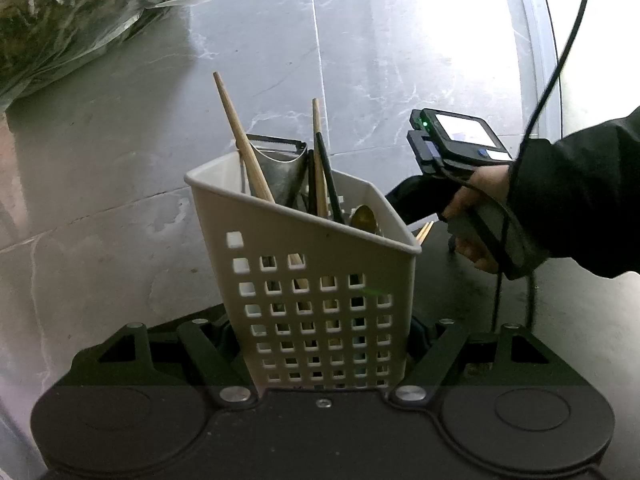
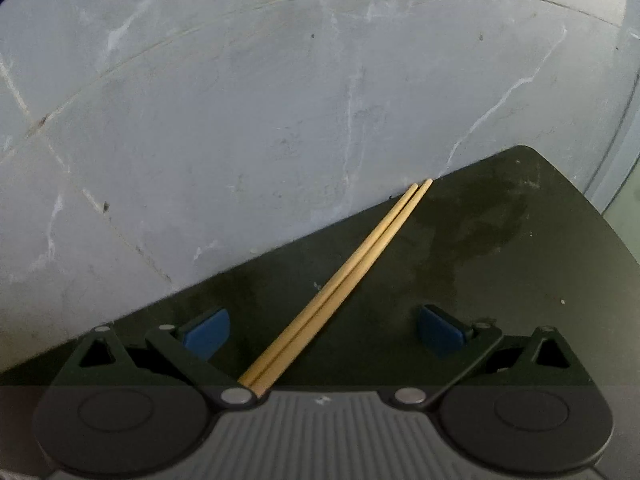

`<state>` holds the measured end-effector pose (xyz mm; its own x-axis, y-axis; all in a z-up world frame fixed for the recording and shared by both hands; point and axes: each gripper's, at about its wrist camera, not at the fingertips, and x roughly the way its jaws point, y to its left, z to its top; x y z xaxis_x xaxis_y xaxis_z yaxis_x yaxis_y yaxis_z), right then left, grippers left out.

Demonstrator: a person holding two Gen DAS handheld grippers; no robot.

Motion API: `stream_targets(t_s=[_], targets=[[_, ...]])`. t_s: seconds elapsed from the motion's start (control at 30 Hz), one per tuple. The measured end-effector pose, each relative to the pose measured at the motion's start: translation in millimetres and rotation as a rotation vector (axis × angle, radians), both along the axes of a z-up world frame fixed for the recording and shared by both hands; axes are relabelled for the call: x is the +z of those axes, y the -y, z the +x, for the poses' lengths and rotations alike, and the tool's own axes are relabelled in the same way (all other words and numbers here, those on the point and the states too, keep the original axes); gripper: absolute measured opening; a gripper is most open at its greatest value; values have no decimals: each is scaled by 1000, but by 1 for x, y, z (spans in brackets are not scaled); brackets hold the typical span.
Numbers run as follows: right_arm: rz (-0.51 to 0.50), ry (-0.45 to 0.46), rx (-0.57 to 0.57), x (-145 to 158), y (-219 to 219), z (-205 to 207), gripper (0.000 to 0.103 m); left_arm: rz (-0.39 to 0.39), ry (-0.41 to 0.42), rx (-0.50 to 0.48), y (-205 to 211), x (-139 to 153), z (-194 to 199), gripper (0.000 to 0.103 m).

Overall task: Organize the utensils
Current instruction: 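Grasp the pair of wooden chopsticks with the right tool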

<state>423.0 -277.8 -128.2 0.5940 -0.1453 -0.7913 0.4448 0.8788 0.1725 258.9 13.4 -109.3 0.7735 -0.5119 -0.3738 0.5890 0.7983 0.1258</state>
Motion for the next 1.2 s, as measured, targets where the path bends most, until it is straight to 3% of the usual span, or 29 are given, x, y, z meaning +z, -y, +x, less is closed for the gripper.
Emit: stream_targets(t_s=[0.23,0.43,0.63,0.77,0.93,1.0,1.1,1.17,1.2], targets=[[-138,-22,139,-2,-9,-20,83,-5,1,7,1,-1,0,79],[-136,-44,253,3,1,-39,62,-9,1,7,0,-2,0,79],[-122,-125,388,8,7,-60,47,-14,0,4,-1,-2,1,78],[-106,-199,459,10,15,-65,51,-15,0,-1,-3,-2,2,78],[-88,-198,393,12,24,-42,64,-7,2,-9,-4,-2,3,78],[-92,-193,365,12,26,-29,63,-4,1,-12,-4,-2,3,78],[-101,-200,346,15,27,-22,49,-4,2,-13,-4,-2,3,78],[-97,-197,338,17,28,-26,21,-7,2,-11,-4,-2,3,78],[-94,-198,333,17,28,-28,20,-8,2,-9,-4,-2,3,78]])
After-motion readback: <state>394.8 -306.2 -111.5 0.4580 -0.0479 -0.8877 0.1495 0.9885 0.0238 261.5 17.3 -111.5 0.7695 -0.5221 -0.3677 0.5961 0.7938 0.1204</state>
